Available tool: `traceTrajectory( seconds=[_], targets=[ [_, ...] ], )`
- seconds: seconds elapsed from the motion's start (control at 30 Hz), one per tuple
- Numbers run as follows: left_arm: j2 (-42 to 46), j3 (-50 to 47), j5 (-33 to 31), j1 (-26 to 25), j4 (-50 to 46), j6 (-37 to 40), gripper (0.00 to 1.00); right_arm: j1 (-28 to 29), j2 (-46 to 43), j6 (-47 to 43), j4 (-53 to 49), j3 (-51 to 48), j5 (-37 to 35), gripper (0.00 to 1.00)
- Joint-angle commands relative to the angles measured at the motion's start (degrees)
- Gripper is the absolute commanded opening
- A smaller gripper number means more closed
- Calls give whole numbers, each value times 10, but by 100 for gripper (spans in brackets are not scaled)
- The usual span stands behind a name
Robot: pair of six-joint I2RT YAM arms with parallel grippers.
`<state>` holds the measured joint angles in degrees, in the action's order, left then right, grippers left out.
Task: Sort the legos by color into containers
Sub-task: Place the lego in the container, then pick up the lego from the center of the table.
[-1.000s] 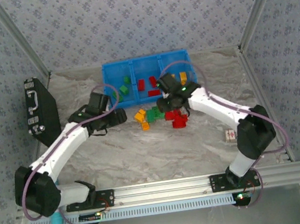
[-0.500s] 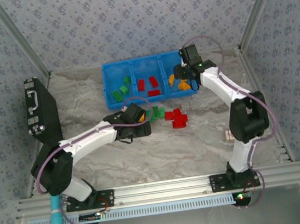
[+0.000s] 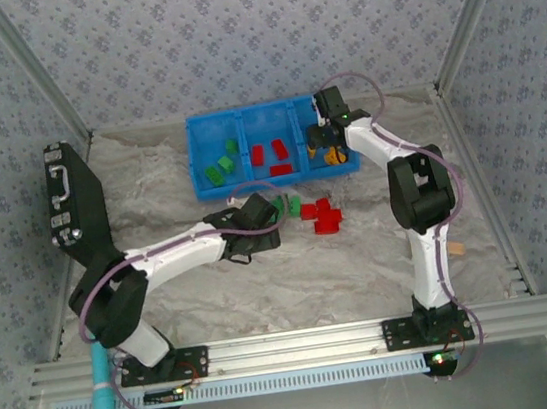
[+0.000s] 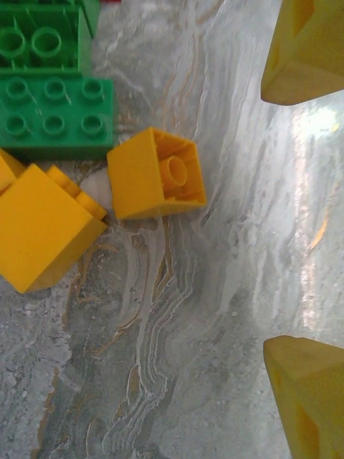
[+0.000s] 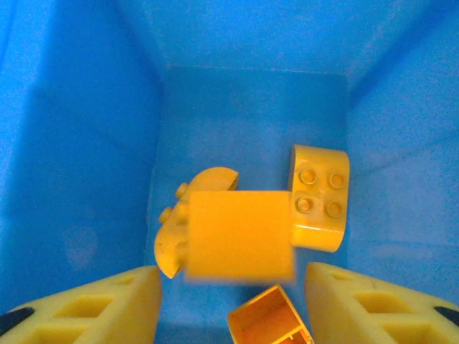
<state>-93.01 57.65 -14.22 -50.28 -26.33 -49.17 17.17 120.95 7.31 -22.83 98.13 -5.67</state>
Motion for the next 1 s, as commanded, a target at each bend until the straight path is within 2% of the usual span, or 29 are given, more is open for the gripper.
traceTrajectory(
  seconds=[0.0,0.27,0.47,0.7,0.83,0.97],
  targets=[
    [-33,41,-18,-3,4,2,83,1,5,-5,2,18,4,62],
    [-91,83,-26,-2,6,13,82,5,-64,-12,16,-25,22,73],
    [-125,107,-21,1,0,18,77,21,-148,-58,43,-84,33,80],
    [-156,121,-9,16,-10,20,66,23,-233,-65,38,-139,32,83],
    [-161,115,1,23,-10,14,54,31,-277,-91,41,-175,23,83],
    [-161,104,10,30,-5,9,45,40,-299,-107,22,-190,-5,82]
  ],
)
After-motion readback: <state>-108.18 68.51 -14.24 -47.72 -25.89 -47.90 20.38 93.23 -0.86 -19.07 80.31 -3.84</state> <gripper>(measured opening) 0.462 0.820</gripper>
